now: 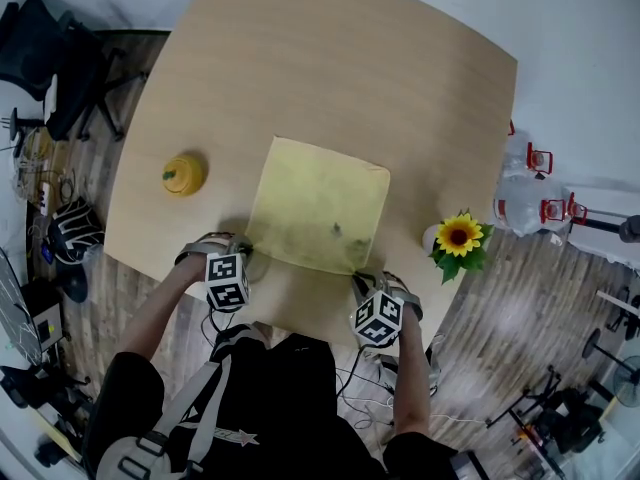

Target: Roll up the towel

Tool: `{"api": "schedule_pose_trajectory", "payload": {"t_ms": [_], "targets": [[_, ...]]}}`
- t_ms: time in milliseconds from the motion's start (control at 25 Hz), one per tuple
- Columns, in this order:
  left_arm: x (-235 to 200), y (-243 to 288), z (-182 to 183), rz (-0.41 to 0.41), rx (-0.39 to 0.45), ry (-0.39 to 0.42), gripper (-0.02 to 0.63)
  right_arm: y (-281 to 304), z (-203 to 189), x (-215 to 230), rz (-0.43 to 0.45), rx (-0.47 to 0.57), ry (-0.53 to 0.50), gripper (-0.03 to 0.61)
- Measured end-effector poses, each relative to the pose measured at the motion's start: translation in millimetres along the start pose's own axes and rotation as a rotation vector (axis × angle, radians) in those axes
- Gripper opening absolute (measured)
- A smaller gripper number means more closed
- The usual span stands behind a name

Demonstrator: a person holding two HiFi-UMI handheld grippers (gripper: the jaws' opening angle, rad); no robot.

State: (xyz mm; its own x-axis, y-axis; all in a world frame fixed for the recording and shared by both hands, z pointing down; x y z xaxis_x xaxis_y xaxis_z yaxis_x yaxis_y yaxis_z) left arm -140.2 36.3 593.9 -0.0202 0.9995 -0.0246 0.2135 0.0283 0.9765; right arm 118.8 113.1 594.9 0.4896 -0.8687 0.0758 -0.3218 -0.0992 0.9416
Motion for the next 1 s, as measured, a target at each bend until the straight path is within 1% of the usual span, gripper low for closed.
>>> {"api": "schedule_pose_trajectory", "payload": {"t_ms": [80,160,320,440,560,760,1000], "targets": [[6.7,0.4,-2.1,-0.003,-0.005,0.006,0.029,-1.1,-3.5,-7.2,0.002,-0.011,0.004,0.031],[16.1,-0.2,-4.0,-0.014,-0.006,0.008,0.029,-3.2,-7.2,-18.5,0.022,-0.019,0.013,0.031],[42.5,-4.0,-8.5,-0.079,-0.017,0.034,0.029,-4.3,-13.9,-48.9,0.114,-0.053,0.033,0.031],[58.1,-6.5,-9.3,-0.118,-0.019,0.037,0.029,-7.2,-18.1,-65.0,0.179,-0.059,0.076,0.031],[59.7,-8.3,-7.9,-0.115,-0.019,0.022,0.029,-11.8,-19.7,-65.5,0.176,-0.04,0.111,0.031],[54.6,-11.5,-1.6,-0.093,-0.027,0.025,0.029,-18.6,-18.4,-56.7,0.153,-0.012,0.147,0.031],[45.6,-14.8,0.9,-0.087,-0.029,0.011,0.029,-25.2,-16.5,-45.2,0.158,0.018,0.203,0.031]]}}
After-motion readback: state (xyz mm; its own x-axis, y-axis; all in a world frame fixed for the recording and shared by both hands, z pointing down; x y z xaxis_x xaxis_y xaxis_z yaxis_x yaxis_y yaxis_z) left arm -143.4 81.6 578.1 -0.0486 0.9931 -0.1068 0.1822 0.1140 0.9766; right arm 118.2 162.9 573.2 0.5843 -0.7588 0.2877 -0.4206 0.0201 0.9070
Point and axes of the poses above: the fingertips, and each gripper's own axes: y forward along the fingers, x to its right, z out of its top, the point moved 6 cm from there along -y, backward along the fingers, and after that the axes turned 3 degrees about y, right-handed, at the moved point
